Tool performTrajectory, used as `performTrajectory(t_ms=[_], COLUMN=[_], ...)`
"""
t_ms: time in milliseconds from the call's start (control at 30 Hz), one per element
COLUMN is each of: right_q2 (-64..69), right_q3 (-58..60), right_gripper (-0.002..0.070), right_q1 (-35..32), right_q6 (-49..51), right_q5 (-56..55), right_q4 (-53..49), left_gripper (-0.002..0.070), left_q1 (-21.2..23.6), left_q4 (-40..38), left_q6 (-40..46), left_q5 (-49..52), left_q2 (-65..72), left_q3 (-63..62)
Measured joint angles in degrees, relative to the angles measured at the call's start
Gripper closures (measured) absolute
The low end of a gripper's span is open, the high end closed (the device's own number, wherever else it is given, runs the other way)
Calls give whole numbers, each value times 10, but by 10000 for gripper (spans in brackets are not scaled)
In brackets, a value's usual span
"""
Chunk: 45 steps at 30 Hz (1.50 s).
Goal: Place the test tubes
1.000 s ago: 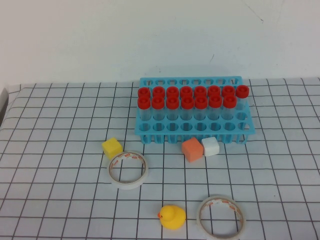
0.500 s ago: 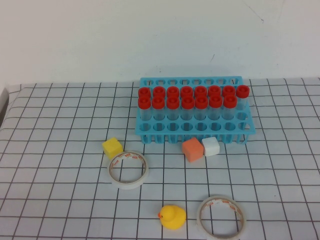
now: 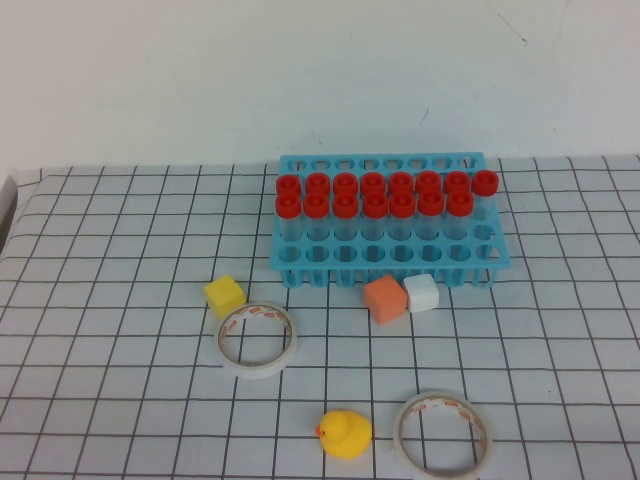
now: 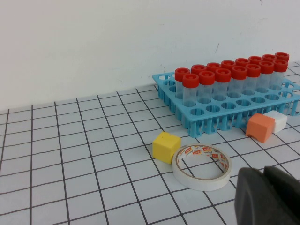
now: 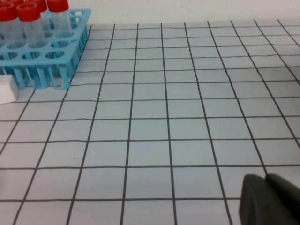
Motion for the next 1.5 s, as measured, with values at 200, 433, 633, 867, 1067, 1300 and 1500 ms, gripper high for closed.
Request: performTrajectory(t_ms=[200, 433, 633, 867, 1067, 1300, 1500], right_q2=[0, 0, 0, 0, 0, 0, 0], right_q3=[0, 0, -1, -1, -1, -1, -1], right_gripper=[678, 678, 678, 678, 678, 678, 678], right_q1=[0, 0, 0, 0, 0, 0, 0], right_q6=[0, -1, -1, -1, -1, 0, 0], right_q5=[0, 2, 4, 6, 6, 7, 7], right_q4=[-2, -5, -7, -11, -12, -12, -12], left_gripper=[676, 676, 676, 676, 676, 676, 676], left_q1=[0, 0, 0, 0, 12, 162, 295], left_q4=[0, 0, 0, 0, -21, -94, -229], left_q6=[0, 0, 0, -1, 41, 115, 265], left_q5=[0, 0, 0, 0, 14, 16, -82], left_q2=[0, 0, 0, 0, 0, 0, 0], left_q3=[0, 0, 0, 0, 10, 57, 79])
